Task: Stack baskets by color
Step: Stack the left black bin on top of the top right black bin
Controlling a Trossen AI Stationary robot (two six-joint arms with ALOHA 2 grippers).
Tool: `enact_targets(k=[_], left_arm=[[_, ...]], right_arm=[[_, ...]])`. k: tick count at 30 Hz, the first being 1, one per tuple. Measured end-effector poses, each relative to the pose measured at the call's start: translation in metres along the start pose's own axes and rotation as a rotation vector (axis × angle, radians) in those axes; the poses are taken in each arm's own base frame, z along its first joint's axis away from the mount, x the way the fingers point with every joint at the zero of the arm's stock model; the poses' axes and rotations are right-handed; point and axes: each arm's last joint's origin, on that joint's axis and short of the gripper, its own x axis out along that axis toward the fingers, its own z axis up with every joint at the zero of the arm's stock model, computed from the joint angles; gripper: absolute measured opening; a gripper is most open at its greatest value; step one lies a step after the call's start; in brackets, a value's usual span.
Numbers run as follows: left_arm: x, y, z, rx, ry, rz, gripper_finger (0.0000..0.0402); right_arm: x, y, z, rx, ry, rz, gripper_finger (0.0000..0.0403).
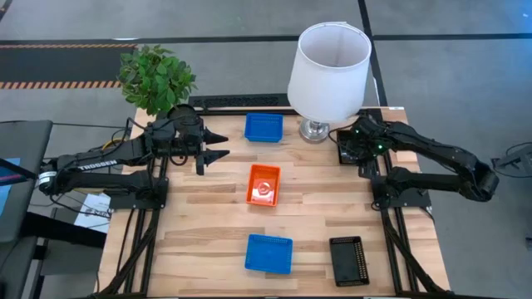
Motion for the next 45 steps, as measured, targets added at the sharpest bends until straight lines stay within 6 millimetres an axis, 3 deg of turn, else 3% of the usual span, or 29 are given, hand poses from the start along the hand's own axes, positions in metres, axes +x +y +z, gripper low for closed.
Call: enact_targets(k=[12, 18, 24, 45], left_arm=[[0.000, 0.000, 0.000, -0.006, 0.000, 0.000, 0.0235], [0.000, 0.000, 0.000, -0.006, 0.000, 0.001, 0.0235], [0.000, 0.000, 0.000, -0.004, 0.000, 0.002, 0.0235], [0.000, 0.000, 0.000, -0.006, 0.003, -0.011, 0.0235]], right_arm=[[-0.001, 0.002, 0.002, -0.043, -0.008, -0.039, 0.0012], [-0.001, 0.006, 0.005, -0.079, 0.015, -0.086, 0.0025], [-0.001, 0.009, 0.007, -0.093, 0.011, -0.096, 0.0008], [-0.001, 0.008, 0.008, -0.023, 0.012, -0.123, 0.0054]])
